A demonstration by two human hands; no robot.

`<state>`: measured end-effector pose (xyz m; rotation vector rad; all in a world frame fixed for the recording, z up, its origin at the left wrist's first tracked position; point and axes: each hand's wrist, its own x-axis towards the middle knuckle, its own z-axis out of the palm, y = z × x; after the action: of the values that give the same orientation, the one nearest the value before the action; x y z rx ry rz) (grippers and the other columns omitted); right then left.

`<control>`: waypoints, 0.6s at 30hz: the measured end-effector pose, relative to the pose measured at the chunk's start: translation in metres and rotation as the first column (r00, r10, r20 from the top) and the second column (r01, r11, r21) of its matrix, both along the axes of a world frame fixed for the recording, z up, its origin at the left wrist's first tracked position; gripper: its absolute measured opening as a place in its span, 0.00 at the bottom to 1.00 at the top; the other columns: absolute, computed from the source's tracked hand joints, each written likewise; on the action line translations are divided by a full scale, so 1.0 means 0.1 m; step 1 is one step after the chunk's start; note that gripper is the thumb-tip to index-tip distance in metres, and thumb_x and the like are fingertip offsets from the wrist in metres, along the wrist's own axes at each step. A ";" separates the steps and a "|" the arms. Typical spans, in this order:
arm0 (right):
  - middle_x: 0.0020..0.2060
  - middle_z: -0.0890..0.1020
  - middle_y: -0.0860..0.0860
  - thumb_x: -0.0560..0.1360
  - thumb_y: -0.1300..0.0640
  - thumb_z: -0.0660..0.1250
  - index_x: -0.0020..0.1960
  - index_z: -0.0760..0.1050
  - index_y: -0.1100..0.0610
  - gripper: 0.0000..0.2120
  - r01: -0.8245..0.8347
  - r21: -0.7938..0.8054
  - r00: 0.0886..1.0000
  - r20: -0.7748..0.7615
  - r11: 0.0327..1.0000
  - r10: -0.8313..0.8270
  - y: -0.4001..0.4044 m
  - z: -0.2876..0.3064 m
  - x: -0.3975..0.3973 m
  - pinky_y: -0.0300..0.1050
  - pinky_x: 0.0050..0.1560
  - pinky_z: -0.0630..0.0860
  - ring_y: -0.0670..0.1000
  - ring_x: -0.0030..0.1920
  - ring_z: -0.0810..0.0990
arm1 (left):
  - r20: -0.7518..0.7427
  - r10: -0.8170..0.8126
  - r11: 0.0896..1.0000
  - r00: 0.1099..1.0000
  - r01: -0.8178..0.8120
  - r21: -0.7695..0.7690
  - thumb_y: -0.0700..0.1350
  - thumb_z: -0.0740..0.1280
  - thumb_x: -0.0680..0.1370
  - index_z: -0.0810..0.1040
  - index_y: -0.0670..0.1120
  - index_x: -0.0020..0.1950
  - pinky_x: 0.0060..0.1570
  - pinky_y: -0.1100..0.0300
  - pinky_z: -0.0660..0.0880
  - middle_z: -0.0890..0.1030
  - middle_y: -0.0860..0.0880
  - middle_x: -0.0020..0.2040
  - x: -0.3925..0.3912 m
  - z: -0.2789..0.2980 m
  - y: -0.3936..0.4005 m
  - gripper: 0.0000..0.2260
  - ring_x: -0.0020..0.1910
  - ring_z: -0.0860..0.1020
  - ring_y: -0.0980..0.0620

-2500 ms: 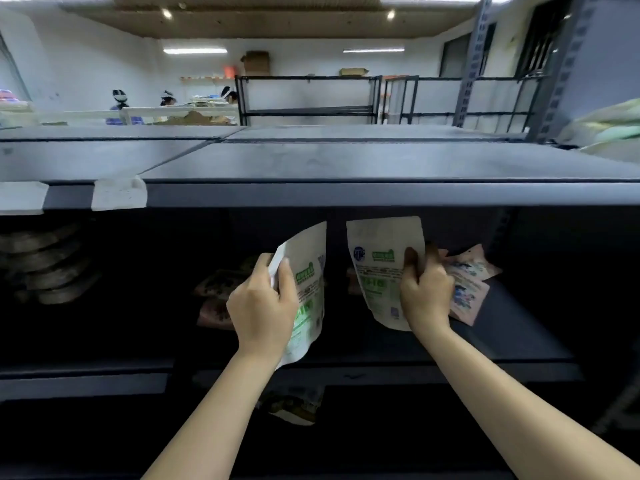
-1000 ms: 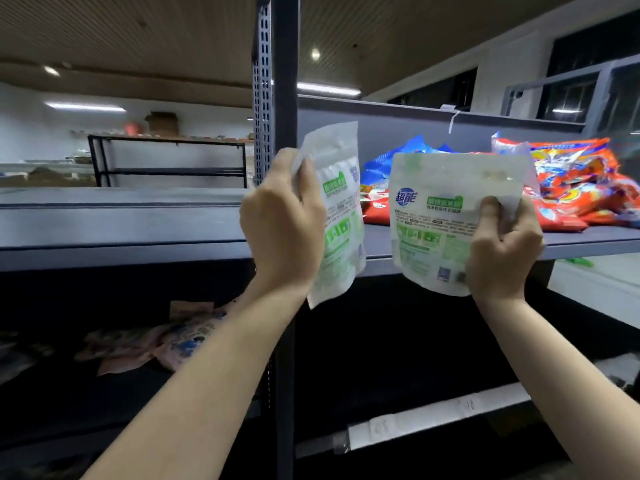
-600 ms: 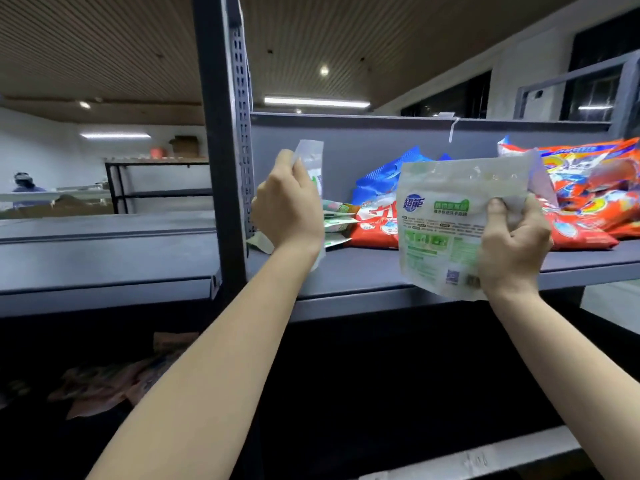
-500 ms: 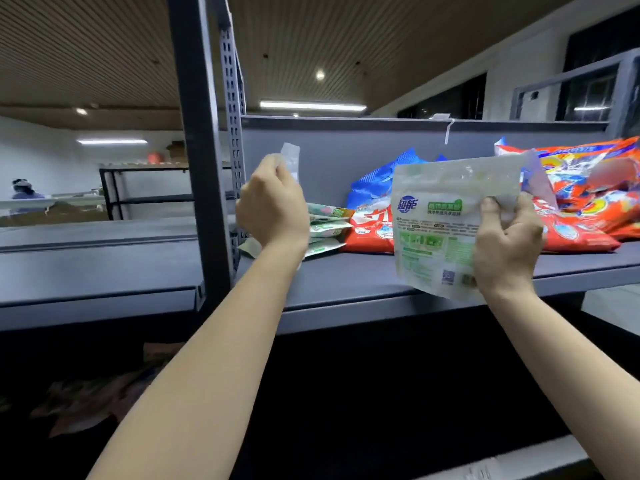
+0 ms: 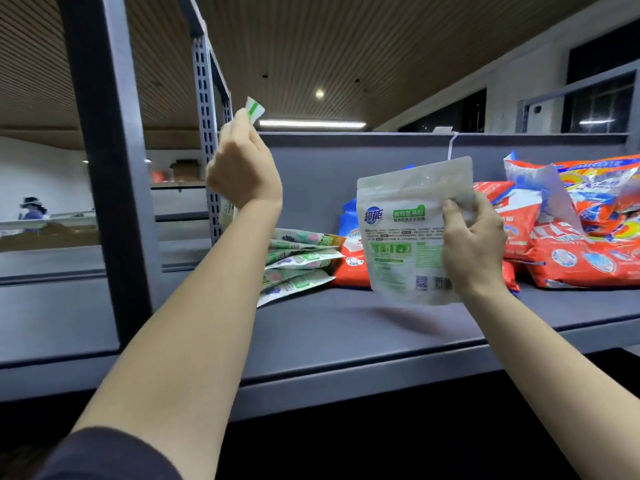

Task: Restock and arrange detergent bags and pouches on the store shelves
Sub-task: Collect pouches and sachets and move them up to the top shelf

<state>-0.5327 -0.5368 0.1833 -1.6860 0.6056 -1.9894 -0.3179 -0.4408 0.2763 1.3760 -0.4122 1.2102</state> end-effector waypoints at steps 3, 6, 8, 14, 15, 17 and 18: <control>0.35 0.78 0.39 0.78 0.58 0.62 0.42 0.73 0.47 0.08 -0.023 -0.002 1.000 0.002 1.000 0.023 -0.18 0.07 0.00 0.31 0.41 0.71 0.35 0.36 0.76 | 0.299 0.167 0.962 0.939 -0.221 0.159 0.38 0.69 0.72 0.82 0.46 0.44 0.37 0.54 0.79 0.82 0.48 0.35 0.13 -0.03 -0.30 0.05 0.33 0.80 0.45; 0.35 0.79 0.43 0.78 0.58 0.61 0.42 0.73 0.49 0.08 -0.027 -0.001 1.000 -0.005 1.000 0.027 -0.34 0.12 0.09 0.42 0.44 0.73 0.44 0.38 0.77 | 0.250 0.033 0.711 0.968 -0.198 0.675 0.37 0.60 0.76 0.78 0.46 0.54 0.48 0.50 0.73 0.81 0.45 0.47 0.31 -0.45 -0.70 0.11 0.48 0.78 0.44; 0.35 0.78 0.45 0.79 0.57 0.61 0.42 0.72 0.50 0.07 -0.022 -0.017 1.000 0.002 1.000 0.022 -0.45 0.15 0.18 0.44 0.43 0.72 0.46 0.39 0.77 | 0.037 -0.047 0.381 0.998 -0.016 0.924 0.41 0.54 0.79 0.75 0.50 0.58 0.65 0.47 0.62 0.80 0.46 0.55 0.46 -0.79 -0.84 0.13 0.57 0.74 0.44; 0.35 0.73 0.46 0.81 0.55 0.57 0.45 0.69 0.53 0.07 -0.014 -0.124 0.997 0.071 0.992 0.023 -0.64 0.33 0.71 0.43 0.39 0.68 0.45 0.36 0.70 | -0.087 -0.266 0.144 0.960 0.129 0.981 0.50 0.51 0.82 0.74 0.57 0.61 0.70 0.49 0.50 0.79 0.52 0.60 0.69 -0.87 -0.88 0.15 0.64 0.73 0.50; 0.38 0.75 0.49 0.81 0.56 0.57 0.46 0.72 0.55 0.07 -0.031 -0.166 0.994 0.097 0.986 0.048 -0.65 0.37 0.83 0.46 0.43 0.70 0.48 0.40 0.72 | -0.064 -0.296 0.150 0.953 0.112 0.982 0.51 0.51 0.82 0.73 0.59 0.63 0.71 0.47 0.47 0.77 0.54 0.63 0.68 -0.84 -0.90 0.15 0.66 0.70 0.52; 0.44 0.78 0.53 0.78 0.59 0.57 0.50 0.77 0.57 0.09 -0.039 -0.241 0.999 -0.040 0.970 0.030 -0.71 0.39 1.09 0.54 0.51 0.72 0.55 0.48 0.75 | -0.009 -0.277 0.118 0.961 0.043 0.992 0.55 0.51 0.82 0.69 0.62 0.68 0.71 0.44 0.44 0.69 0.55 0.70 0.66 -0.85 -0.93 0.16 0.71 0.63 0.53; 0.49 0.79 0.53 0.77 0.59 0.57 0.53 0.78 0.55 0.12 -0.029 -0.230 0.969 -0.246 0.973 -0.029 -0.75 0.37 1.21 0.57 0.55 0.71 0.57 0.53 0.75 | 0.020 -0.239 0.107 0.971 0.006 0.994 0.57 0.50 0.81 0.67 0.62 0.69 0.71 0.43 0.43 0.66 0.54 0.72 0.66 -0.89 -0.95 0.17 0.72 0.61 0.52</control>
<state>-0.4114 -0.6116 0.2201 -2.0974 0.4684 -1.9255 -0.2522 -0.5354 0.1872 2.3084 -1.7320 0.8111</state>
